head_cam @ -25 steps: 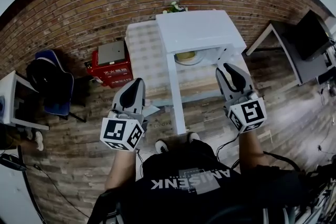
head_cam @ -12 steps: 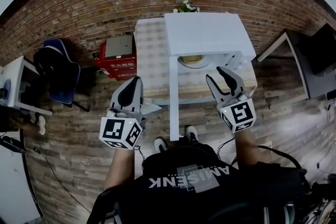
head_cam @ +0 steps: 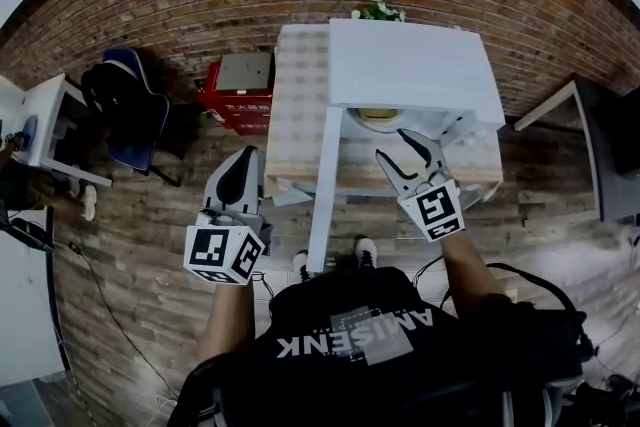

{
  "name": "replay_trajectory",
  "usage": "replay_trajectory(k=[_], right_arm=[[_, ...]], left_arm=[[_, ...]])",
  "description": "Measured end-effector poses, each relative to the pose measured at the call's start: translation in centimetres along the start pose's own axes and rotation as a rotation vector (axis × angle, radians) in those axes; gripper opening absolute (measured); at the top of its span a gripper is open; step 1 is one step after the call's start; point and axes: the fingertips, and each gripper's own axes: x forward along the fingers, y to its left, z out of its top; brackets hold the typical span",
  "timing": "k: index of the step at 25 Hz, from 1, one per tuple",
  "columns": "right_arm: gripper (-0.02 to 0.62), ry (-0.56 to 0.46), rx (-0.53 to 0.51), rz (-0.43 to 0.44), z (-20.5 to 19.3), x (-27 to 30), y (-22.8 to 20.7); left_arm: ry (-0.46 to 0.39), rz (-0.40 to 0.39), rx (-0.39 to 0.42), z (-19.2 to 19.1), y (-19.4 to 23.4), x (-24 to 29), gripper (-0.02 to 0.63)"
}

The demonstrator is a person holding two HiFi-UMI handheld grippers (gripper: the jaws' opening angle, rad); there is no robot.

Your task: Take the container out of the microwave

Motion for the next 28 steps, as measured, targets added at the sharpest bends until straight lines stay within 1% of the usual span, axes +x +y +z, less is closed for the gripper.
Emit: replay_trajectory(k=[4,7,9,15,21,24,28], right_arm=[[0.229,0.034,-0.028,0.049,-2.6,1.7,0.0],[0.229,0.077,-0.095,0.082,-4.8,2.9,0.2],[0.229,0.086,-0.125,0.113,-5.8,3.7,0.5],[0.229,0.105,-0.229,0.187,-8.7,6.2,0.9],[0.229,0.156,-0.31,0.233,-12.4,9.1,1.0],[0.23,0.186,-0.327,0.246,-14.0,10.6,0.4],[0.236,0.239,-0.351,0.247,-16.3,12.6,-0.9]], left_arm=[[0.008,0.058,0.006,-0.2,0.4,-0.7,0.014],[0.015,0.108,0.023,-0.2,0.9,-1.5,0.014],[0.016,0.145,0.033,-0.3,1.0,-1.8,0.014],[0.034,0.228,0.02,-1.1,0.4,-2.6,0.014],[0.044,0.259,0.017,-1.6,-1.3,-2.7,0.015],[0.052,0.269,0.018,-1.9,-2.2,-2.9,0.015],[0.053,0.311,0.027,-2.2,-2.7,-3.7,0.015]])
